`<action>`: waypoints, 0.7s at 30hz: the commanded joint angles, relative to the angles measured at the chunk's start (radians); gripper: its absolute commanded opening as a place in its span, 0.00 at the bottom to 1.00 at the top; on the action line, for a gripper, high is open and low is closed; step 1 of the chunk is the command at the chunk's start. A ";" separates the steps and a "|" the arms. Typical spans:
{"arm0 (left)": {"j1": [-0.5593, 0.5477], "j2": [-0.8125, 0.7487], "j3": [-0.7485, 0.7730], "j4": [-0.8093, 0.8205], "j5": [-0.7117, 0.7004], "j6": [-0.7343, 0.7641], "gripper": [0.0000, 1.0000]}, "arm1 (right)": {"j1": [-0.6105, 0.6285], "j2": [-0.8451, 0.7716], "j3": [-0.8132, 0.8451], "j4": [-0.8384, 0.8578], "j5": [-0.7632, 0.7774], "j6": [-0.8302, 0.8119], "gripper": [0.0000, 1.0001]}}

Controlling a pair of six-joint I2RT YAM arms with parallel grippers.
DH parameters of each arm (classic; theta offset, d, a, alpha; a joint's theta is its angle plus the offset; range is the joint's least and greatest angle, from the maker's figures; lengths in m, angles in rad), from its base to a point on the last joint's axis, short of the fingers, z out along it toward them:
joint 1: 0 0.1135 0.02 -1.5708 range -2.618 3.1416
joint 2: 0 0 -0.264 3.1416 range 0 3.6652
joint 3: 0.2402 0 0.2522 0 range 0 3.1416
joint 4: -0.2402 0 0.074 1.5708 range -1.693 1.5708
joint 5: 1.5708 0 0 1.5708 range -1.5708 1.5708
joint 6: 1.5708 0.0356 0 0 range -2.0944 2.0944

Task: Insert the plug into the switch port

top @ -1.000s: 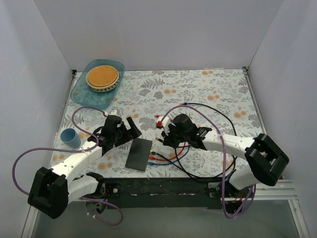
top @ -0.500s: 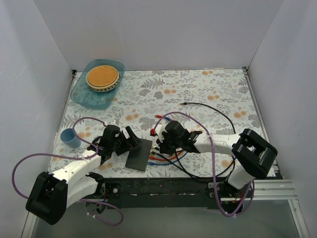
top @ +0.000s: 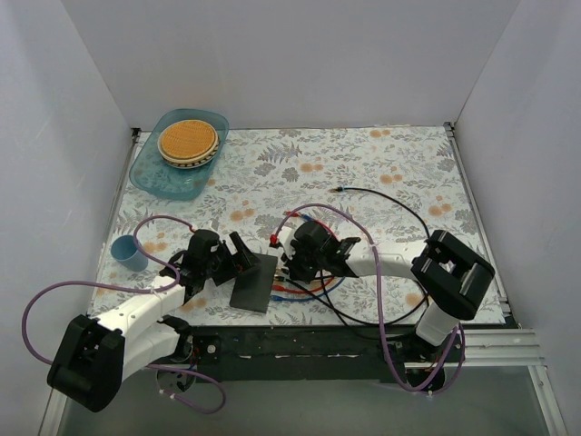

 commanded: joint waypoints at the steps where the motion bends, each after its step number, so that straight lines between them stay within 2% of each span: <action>1: 0.006 -0.028 -0.008 0.008 0.015 -0.001 0.85 | 0.007 0.054 0.037 -0.093 0.047 0.016 0.01; 10: 0.006 -0.026 -0.001 0.005 0.008 0.007 0.85 | 0.010 0.051 0.057 -0.148 0.079 -0.004 0.01; 21: 0.006 0.006 0.056 0.011 -0.019 0.027 0.91 | 0.016 0.059 0.090 -0.225 0.116 -0.045 0.01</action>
